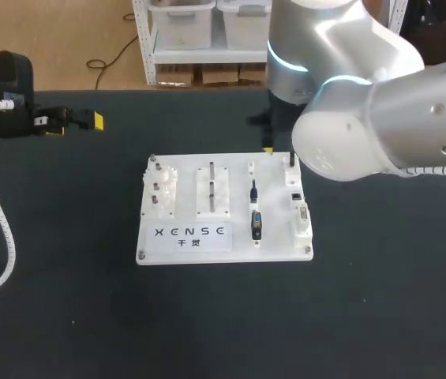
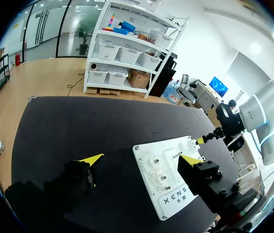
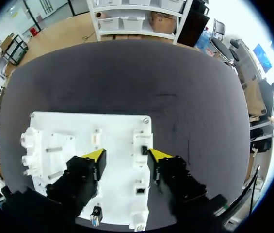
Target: Insert the USB connector, Ethernet cable, and multi-pin plug into their matching sockets one by one.
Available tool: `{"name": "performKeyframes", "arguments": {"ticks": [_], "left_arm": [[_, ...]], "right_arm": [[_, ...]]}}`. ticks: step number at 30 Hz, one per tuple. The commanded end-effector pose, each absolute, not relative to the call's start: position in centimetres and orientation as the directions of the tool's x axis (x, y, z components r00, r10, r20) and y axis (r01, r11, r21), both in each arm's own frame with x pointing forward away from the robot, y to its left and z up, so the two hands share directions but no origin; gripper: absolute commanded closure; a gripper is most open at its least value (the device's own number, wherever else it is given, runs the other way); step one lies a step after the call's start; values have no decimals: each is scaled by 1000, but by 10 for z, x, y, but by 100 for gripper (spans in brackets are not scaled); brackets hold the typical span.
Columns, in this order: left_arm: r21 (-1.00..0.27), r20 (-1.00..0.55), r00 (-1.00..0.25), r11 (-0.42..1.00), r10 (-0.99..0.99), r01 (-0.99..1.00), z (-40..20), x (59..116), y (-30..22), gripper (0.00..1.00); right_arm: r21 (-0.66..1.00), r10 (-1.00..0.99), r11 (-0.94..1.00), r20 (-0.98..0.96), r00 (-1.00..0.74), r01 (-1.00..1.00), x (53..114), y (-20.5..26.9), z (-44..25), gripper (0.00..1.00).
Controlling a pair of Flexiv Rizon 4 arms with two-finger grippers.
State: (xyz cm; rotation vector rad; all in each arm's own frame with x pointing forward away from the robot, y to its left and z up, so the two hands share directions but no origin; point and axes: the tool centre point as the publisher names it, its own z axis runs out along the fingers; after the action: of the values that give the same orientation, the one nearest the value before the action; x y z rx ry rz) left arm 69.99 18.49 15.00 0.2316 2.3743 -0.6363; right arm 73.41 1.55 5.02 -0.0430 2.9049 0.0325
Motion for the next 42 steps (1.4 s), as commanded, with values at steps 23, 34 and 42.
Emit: {"name": "performKeyframes", "arguments": {"ticks": [23,34,42], "left_arm": [[-383,-642,-767,866,0,321,150,700,185,0],[-383,-642,-767,866,0,321,150,700,185,0],[-383,-642,-767,866,0,321,150,700,185,0]], "right_arm": [[30,-79,996,-171,-982,-86,658,61,28,42],[38,-42,998,-134,-990,-48,666,72,21,55],[38,-51,998,-125,-991,-57,669,77,20,56]]}}
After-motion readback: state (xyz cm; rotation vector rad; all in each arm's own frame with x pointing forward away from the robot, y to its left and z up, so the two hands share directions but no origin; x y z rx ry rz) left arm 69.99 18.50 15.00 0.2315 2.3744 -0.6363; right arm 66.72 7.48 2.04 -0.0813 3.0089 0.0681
